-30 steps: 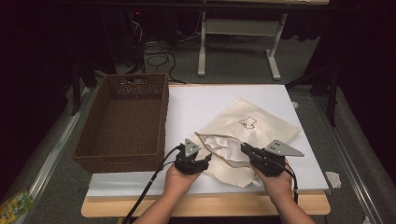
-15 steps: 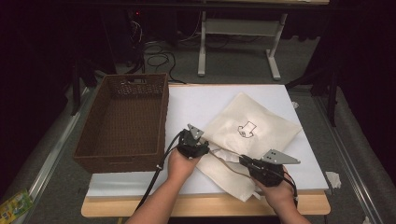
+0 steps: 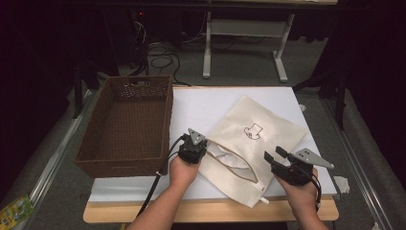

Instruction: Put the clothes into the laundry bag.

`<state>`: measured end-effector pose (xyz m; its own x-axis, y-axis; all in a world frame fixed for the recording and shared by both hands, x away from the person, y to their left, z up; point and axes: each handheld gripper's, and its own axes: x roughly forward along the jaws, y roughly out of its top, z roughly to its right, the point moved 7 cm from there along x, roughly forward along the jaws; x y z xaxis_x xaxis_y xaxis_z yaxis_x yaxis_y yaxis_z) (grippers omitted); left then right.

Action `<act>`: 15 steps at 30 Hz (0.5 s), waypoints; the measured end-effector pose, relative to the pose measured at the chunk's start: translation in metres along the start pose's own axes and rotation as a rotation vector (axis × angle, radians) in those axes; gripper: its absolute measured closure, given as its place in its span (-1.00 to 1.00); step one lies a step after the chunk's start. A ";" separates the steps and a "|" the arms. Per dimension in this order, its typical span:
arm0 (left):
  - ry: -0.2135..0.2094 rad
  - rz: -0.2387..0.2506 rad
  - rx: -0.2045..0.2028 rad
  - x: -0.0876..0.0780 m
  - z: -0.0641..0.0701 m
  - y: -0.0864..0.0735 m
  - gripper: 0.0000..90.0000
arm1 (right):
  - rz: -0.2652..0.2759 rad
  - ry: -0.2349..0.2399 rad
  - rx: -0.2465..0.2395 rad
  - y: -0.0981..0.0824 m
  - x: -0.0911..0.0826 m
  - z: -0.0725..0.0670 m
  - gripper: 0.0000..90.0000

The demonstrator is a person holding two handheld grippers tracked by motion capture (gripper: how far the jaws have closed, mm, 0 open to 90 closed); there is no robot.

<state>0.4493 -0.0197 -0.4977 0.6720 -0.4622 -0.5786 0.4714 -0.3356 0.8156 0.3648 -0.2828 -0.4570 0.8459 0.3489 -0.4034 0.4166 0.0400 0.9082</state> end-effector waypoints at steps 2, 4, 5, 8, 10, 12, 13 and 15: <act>-0.006 0.007 0.010 -0.004 0.001 -0.002 0.78 | -0.075 -0.069 0.044 -0.012 0.009 0.017 -0.43; -0.022 0.004 0.003 -0.008 0.002 -0.006 0.78 | -0.100 -0.090 0.051 -0.017 0.012 0.022 -0.51; -0.024 0.004 0.003 -0.009 0.003 -0.007 0.78 | -0.142 -0.108 0.070 -0.024 0.016 0.027 -0.59; -0.035 0.011 -0.009 -0.011 0.003 -0.012 0.78 | -0.181 -0.165 0.112 -0.035 0.020 0.039 -0.65; -0.040 0.017 -0.013 -0.012 0.003 -0.014 0.78 | -0.199 -0.177 0.117 -0.040 0.020 0.046 -0.63; -0.047 0.023 -0.011 -0.013 0.002 -0.015 0.78 | -0.214 -0.173 0.122 -0.042 0.021 0.046 -0.62; -0.049 0.030 -0.013 -0.014 0.002 -0.016 0.78 | -0.236 -0.161 0.136 -0.046 0.025 0.045 -0.55; -0.057 0.043 -0.020 -0.014 0.002 -0.017 0.79 | -0.273 -0.137 0.139 -0.053 0.031 0.042 -0.31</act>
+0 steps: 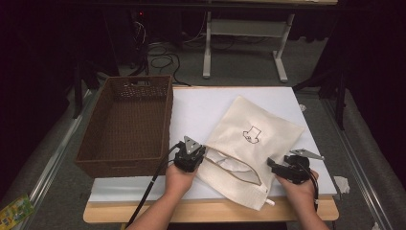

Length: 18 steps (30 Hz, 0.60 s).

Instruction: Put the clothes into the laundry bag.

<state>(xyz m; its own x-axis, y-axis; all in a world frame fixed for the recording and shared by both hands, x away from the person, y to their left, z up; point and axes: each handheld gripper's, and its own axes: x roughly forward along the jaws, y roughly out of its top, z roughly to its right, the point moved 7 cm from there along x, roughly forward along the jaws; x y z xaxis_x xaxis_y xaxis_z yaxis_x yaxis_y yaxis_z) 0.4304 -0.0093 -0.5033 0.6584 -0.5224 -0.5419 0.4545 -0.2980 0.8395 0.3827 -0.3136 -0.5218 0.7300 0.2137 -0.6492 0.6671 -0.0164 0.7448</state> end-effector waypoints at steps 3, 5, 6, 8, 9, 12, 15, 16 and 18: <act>-0.010 0.012 -0.016 -0.001 -0.001 -0.004 0.80 | -0.015 -0.064 -0.075 -0.002 0.006 -0.002 0.18; -0.014 0.017 -0.021 -0.001 -0.001 -0.006 0.80 | -0.015 -0.103 -0.114 -0.001 0.007 -0.002 0.57; -0.014 0.015 -0.023 -0.001 -0.001 -0.007 0.80 | -0.018 -0.102 -0.126 -0.001 0.007 -0.002 0.72; -0.017 0.014 -0.030 -0.001 -0.002 -0.009 0.80 | -0.023 -0.101 -0.139 0.001 0.009 -0.002 0.91; -0.018 0.014 -0.033 -0.002 -0.003 -0.010 0.80 | -0.028 -0.102 -0.144 0.001 0.009 -0.002 0.95; -0.018 0.008 -0.029 -0.003 -0.002 -0.012 0.80 | -0.029 -0.088 -0.148 0.002 0.010 -0.001 0.98; -0.024 0.008 -0.026 -0.008 0.000 -0.016 0.80 | -0.034 -0.100 -0.177 0.007 0.015 -0.003 0.99; -0.032 0.002 -0.023 -0.009 0.003 -0.019 0.80 | -0.033 -0.107 -0.190 0.012 0.020 -0.001 0.99; -0.043 -0.007 -0.018 -0.013 0.007 -0.022 0.80 | -0.035 -0.114 -0.200 0.021 0.029 0.002 0.99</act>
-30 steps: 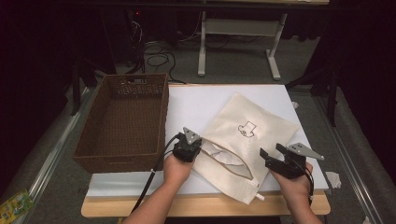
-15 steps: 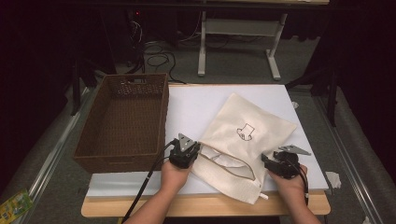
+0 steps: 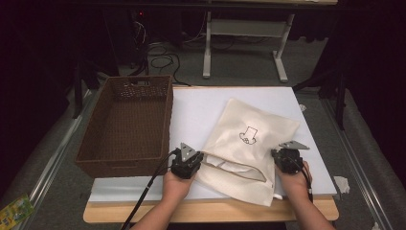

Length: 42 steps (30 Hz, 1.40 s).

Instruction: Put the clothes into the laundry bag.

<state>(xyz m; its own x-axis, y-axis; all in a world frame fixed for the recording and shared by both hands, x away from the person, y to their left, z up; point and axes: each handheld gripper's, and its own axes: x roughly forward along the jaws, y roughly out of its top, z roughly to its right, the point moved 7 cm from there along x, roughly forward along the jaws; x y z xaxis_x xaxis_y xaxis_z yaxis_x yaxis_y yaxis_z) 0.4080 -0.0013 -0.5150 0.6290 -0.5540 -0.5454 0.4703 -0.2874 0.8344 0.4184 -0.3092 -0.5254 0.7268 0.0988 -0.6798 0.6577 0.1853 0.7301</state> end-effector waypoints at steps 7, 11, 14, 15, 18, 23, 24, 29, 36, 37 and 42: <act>-0.038 0.003 0.047 -0.004 0.021 -0.003 0.80 | 0.012 0.007 -0.010 0.034 0.034 0.021 0.99; -0.041 -0.005 0.052 -0.005 0.025 -0.006 0.78 | 0.023 0.010 -0.047 0.040 0.038 0.025 0.98; -0.023 0.000 0.055 -0.010 0.022 -0.005 0.65 | 0.042 0.038 -0.056 0.037 0.029 0.024 0.89; -0.013 0.005 0.056 -0.014 0.021 -0.004 0.57 | 0.060 0.043 -0.055 0.037 0.024 0.024 0.81; 0.013 0.041 0.076 -0.025 0.020 0.001 0.26 | 0.131 0.078 -0.039 0.038 0.005 0.022 0.59; 0.015 0.086 0.097 -0.040 0.024 0.010 -0.19 | 0.248 0.123 -0.067 0.045 -0.033 0.003 0.09; 0.011 0.093 0.104 -0.043 0.025 0.011 -0.26 | 0.268 0.133 -0.083 0.045 -0.038 -0.001 0.01; -0.046 0.128 0.130 -0.063 0.031 0.017 -0.69 | 0.337 0.235 -0.093 0.042 -0.078 -0.032 -0.57; -0.086 0.135 0.137 -0.072 0.027 0.003 -0.99 | 0.385 0.233 -0.139 0.017 -0.104 -0.053 -0.99; -0.074 0.143 0.146 -0.072 0.025 0.006 -1.00 | 0.392 0.218 -0.150 0.018 -0.104 -0.052 -0.99; -0.086 0.177 0.115 -0.073 0.023 0.014 -1.00 | 0.393 0.222 -0.124 0.017 -0.101 -0.048 -0.99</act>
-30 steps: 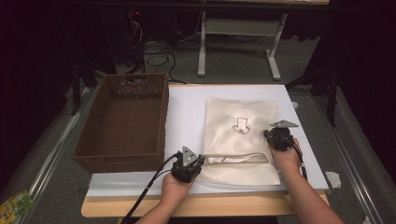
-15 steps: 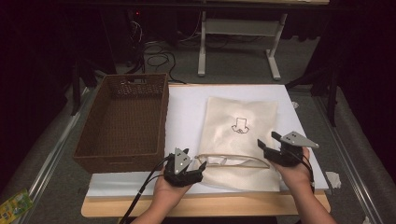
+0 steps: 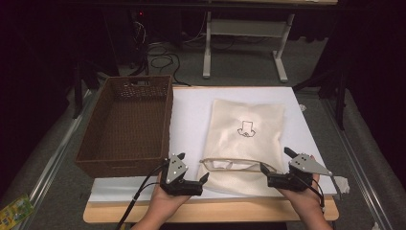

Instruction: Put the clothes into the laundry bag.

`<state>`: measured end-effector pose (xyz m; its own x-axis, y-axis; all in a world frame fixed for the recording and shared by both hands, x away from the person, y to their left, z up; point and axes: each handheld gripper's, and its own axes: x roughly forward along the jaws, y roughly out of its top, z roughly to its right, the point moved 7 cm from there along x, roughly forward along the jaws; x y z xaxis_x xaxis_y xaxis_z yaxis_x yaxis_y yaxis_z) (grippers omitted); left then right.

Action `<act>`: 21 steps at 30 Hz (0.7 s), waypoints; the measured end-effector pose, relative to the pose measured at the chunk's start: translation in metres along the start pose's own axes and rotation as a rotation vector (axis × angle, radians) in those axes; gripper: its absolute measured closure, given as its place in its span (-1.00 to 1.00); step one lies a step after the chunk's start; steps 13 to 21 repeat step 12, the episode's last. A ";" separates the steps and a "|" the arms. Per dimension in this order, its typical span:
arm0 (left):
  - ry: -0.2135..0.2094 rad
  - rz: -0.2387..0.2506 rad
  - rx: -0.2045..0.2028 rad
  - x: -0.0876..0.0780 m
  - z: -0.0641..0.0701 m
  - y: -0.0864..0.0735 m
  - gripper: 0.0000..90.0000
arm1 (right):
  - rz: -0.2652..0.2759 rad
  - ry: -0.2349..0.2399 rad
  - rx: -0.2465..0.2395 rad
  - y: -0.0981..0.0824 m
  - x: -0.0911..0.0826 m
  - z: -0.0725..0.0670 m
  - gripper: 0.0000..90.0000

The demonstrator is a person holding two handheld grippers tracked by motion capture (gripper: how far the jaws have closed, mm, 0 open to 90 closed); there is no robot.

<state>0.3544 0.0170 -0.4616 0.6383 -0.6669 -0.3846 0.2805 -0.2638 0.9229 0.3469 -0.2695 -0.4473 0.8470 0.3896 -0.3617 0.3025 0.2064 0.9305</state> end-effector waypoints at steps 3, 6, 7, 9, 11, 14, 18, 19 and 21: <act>0.005 -0.009 0.016 0.000 0.000 -0.002 -1.00 | -0.004 0.002 -0.005 -0.002 0.000 0.000 -0.99; 0.006 -0.015 0.016 0.000 0.000 -0.003 -1.00 | -0.002 0.000 0.001 -0.001 -0.001 0.000 -0.99; 0.005 -0.016 0.018 0.000 0.001 -0.003 -1.00 | 0.000 0.000 -0.006 -0.001 -0.001 0.000 -0.99; 0.004 -0.014 0.016 0.000 0.001 -0.002 -1.00 | 0.004 0.002 -0.007 -0.001 -0.002 0.000 -0.99; 0.006 -0.016 0.021 0.000 0.001 -0.002 -1.00 | 0.007 -0.002 -0.012 -0.001 -0.003 0.000 -0.99; 0.008 -0.018 0.025 0.001 0.002 -0.003 -1.00 | 0.008 -0.003 -0.011 0.000 -0.003 0.001 -0.99; 0.008 -0.018 0.025 0.001 0.002 -0.003 -1.00 | 0.008 -0.003 -0.011 0.000 -0.003 0.001 -0.99; 0.008 -0.018 0.025 0.001 0.002 -0.003 -1.00 | 0.008 -0.003 -0.011 0.000 -0.003 0.001 -0.99; 0.008 -0.018 0.025 0.001 0.002 -0.003 -1.00 | 0.008 -0.003 -0.011 0.000 -0.003 0.001 -0.99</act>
